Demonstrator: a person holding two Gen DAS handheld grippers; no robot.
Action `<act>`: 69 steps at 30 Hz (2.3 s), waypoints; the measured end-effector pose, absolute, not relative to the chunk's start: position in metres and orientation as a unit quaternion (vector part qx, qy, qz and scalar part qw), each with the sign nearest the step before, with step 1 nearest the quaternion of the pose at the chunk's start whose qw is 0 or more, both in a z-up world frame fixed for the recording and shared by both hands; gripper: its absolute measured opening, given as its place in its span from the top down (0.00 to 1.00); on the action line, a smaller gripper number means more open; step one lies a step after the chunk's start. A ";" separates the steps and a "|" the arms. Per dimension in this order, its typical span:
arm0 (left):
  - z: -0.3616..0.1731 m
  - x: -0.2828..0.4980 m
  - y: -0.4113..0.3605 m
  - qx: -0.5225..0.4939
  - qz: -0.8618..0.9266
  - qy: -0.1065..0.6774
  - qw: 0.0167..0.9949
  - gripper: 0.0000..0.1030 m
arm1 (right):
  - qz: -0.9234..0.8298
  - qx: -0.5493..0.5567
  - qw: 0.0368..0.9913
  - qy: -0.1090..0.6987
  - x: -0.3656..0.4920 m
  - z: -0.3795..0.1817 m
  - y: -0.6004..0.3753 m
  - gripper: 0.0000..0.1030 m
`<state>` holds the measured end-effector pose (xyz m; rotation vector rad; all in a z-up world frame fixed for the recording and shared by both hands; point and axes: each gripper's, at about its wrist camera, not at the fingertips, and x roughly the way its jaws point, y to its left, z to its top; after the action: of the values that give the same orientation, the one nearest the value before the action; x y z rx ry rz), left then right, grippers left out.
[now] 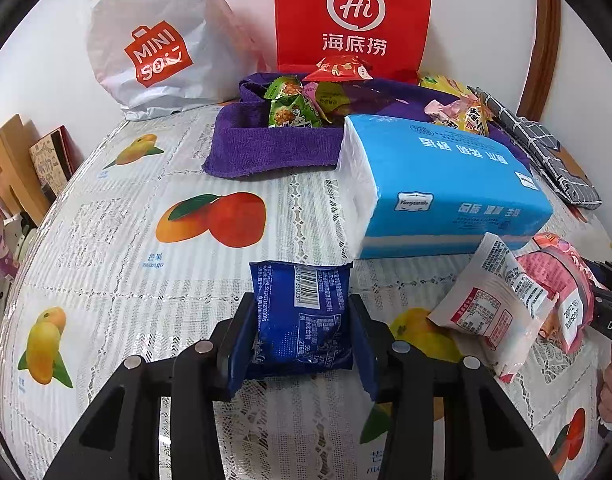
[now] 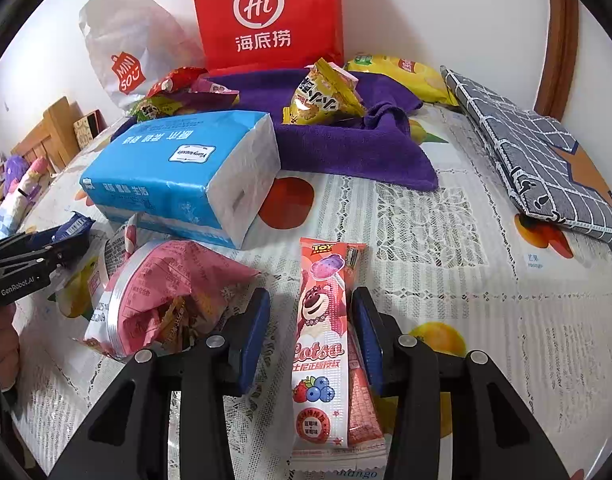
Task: Organize snacks
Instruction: 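Carry the blue packet with the left tool while the right tool carries the pink candy bar to the towel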
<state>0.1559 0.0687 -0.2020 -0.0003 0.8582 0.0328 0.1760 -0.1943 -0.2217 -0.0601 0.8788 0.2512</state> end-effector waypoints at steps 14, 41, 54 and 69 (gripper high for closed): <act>-0.172 0.146 0.079 -0.033 0.000 0.423 0.906 0.60 | 0.096 -0.025 0.909 0.405 0.171 -0.202 -0.205 0.79; -0.042 0.271 0.068 -0.030 -0.023 0.368 0.929 0.60 | 0.097 0.006 0.929 0.356 0.295 -0.070 -0.155 0.79; -0.042 0.343 0.071 -0.053 -0.024 0.375 0.925 0.60 | 0.097 -0.001 0.929 0.358 0.369 -0.076 -0.137 0.78; -0.060 0.361 0.092 -0.058 0.009 0.403 0.914 0.60 | 0.076 -0.015 0.910 0.407 0.395 -0.117 -0.154 0.78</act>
<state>0.3612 0.0923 -0.0605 -0.1190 0.8292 0.0184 0.3954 -0.1541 -0.1170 -0.0310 0.8390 0.1575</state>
